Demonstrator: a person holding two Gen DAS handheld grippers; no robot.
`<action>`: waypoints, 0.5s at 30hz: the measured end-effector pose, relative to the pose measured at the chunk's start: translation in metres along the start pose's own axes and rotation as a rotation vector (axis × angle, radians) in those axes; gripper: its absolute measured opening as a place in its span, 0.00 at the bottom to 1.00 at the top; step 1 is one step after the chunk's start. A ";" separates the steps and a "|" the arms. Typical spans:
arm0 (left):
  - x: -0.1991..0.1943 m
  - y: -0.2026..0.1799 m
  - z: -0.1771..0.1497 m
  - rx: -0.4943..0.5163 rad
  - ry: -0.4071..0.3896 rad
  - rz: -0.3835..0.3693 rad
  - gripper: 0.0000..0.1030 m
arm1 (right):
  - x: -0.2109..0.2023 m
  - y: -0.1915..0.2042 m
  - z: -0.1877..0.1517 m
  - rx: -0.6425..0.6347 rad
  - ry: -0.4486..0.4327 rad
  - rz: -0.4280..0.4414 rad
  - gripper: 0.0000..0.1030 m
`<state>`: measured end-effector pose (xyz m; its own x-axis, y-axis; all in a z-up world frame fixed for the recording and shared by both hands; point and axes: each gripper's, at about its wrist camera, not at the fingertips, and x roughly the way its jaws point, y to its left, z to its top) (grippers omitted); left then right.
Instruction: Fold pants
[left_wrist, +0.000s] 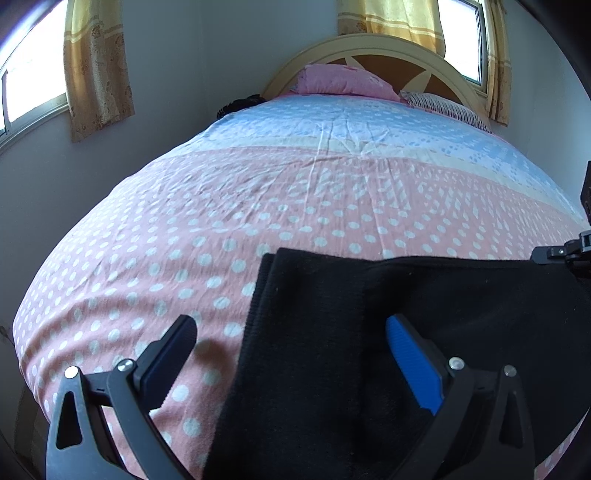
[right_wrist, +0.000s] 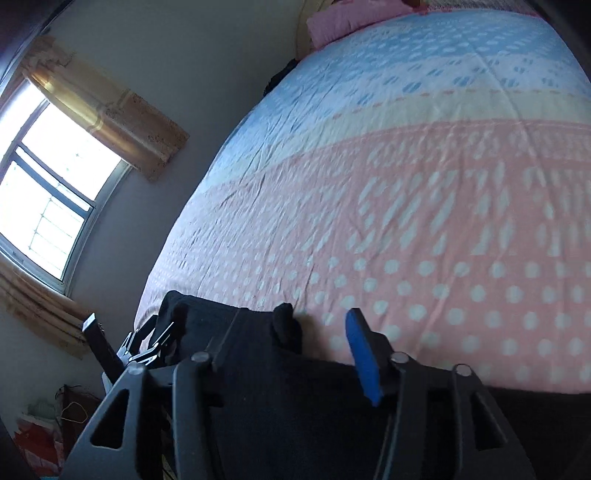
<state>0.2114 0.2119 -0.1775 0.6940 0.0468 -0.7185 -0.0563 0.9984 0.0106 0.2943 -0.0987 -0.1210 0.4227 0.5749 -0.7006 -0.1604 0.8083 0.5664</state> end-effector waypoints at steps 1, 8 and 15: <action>-0.001 0.000 0.000 0.001 -0.004 -0.006 1.00 | -0.019 -0.007 -0.002 -0.006 -0.021 -0.011 0.54; -0.026 0.002 0.003 -0.048 -0.100 0.078 1.00 | -0.202 -0.117 -0.051 0.128 -0.244 -0.197 0.54; -0.055 -0.046 0.012 -0.008 -0.142 -0.044 1.00 | -0.348 -0.214 -0.120 0.349 -0.436 -0.412 0.54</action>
<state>0.1850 0.1641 -0.1301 0.7902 0.0081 -0.6127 -0.0291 0.9993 -0.0244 0.0748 -0.4570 -0.0503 0.7188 0.0670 -0.6920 0.3557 0.8198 0.4488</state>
